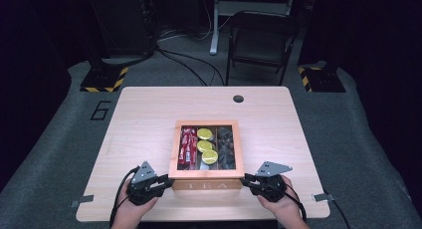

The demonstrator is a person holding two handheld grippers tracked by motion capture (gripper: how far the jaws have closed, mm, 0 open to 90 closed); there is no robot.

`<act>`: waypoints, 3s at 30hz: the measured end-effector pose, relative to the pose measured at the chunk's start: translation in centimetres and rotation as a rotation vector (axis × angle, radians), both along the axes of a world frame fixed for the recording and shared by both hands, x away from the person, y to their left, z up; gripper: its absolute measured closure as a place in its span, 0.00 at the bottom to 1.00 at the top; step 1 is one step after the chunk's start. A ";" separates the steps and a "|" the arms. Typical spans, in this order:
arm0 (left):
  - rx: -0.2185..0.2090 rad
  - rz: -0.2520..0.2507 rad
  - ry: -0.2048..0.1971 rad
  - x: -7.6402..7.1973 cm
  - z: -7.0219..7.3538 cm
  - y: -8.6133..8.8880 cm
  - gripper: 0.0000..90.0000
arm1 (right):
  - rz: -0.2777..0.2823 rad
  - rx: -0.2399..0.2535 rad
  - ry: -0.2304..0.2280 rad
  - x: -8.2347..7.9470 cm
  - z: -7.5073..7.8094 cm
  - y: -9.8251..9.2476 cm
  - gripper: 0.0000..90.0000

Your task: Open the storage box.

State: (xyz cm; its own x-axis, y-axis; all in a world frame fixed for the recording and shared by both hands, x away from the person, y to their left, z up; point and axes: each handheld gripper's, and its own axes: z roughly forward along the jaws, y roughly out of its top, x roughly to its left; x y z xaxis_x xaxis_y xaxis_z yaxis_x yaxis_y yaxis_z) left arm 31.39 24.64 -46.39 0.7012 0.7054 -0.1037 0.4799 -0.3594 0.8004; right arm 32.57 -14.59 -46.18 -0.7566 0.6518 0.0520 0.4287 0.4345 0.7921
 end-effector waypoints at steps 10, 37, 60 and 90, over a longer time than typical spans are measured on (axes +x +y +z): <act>-0.002 0.041 -0.026 0.1 1.8 -0.5 0.80 | -0.011 0.046 0.012 0.4 1.9 0.0 0.87; 0.004 0.090 -0.157 2.6 7.6 -0.7 0.65 | -0.018 0.075 -0.015 3.2 7.7 0.3 0.92; -0.032 0.140 -0.182 5.7 10.5 -0.9 0.66 | -0.063 0.082 -0.117 5.3 10.0 0.6 0.78; -0.083 0.194 -0.189 8.8 12.6 -1.3 0.66 | -0.135 0.100 -0.135 11.2 11.4 1.9 0.61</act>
State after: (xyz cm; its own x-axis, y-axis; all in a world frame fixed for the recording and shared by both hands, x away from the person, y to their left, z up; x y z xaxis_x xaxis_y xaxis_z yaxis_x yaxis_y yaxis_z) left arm 40.20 23.38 -33.84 0.5664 0.8227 -0.0472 0.3729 -0.2048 0.9050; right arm 43.80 -12.73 -34.83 -0.6669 0.7447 0.0254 0.3648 0.2966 0.8826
